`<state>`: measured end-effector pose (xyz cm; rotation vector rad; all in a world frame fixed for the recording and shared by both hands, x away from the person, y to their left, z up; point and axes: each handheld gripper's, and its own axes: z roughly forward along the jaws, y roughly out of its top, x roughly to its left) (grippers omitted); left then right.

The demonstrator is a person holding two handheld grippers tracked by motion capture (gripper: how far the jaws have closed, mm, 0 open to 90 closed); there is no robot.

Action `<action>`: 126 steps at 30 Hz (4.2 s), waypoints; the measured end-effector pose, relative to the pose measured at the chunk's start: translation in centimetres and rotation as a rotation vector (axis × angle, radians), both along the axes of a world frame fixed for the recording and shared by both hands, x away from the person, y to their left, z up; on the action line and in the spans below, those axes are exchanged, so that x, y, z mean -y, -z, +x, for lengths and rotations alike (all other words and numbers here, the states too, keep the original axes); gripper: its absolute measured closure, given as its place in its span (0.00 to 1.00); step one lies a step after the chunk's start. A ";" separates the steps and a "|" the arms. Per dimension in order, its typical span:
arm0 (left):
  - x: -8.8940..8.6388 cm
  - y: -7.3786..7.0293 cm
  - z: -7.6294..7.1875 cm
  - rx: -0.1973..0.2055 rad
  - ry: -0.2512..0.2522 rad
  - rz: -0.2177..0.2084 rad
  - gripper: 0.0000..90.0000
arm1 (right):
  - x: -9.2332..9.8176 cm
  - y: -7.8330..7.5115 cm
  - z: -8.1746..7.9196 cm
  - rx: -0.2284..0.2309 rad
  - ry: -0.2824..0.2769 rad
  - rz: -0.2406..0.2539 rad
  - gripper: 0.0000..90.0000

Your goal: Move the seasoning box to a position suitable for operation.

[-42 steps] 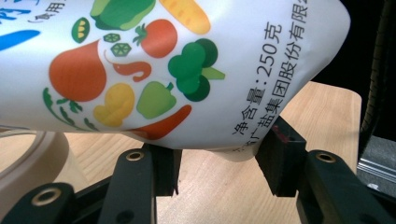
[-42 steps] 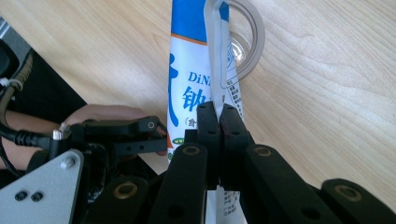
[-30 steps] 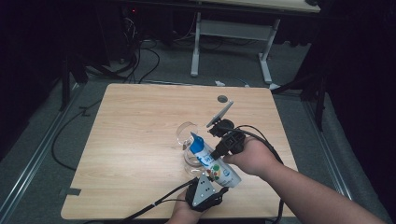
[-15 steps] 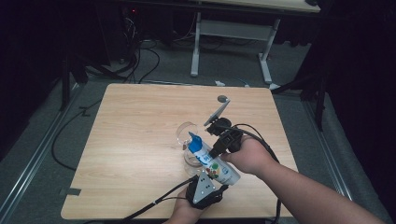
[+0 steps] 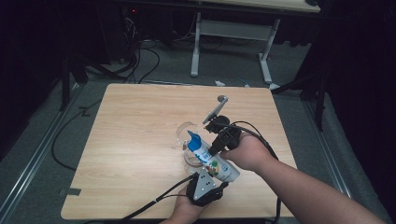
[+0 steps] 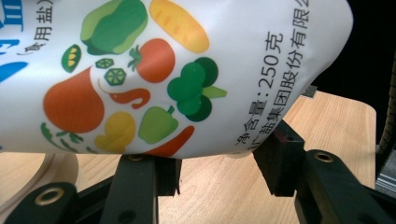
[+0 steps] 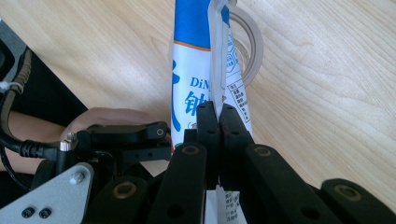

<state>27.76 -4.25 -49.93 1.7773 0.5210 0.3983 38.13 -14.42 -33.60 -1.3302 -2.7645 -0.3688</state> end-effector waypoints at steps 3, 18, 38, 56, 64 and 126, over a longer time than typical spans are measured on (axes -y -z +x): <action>0.1 -0.1 0.0 0.004 0.002 0.002 0.62 | 0.0 0.1 0.1 0.003 -0.008 0.007 0.99; 0.2 -0.3 0.0 0.011 -0.004 -0.004 0.62 | -0.1 -0.1 0.0 0.007 -0.014 0.009 0.99; 0.1 -0.6 0.3 0.004 -0.007 -0.016 0.62 | -0.4 -0.5 0.5 0.012 -0.041 -0.002 0.99; 0.1 -0.8 0.4 0.003 -0.014 -0.022 0.62 | -0.7 -0.5 0.8 0.012 -0.051 -0.011 0.99; 0.1 -0.9 0.4 0.005 -0.016 -0.026 0.62 | -0.8 -0.6 0.9 0.025 -0.074 -0.010 0.99; 0.1 -1.2 0.3 0.027 -0.011 -0.029 0.62 | -1.1 -0.5 1.1 0.036 -0.087 -0.011 0.99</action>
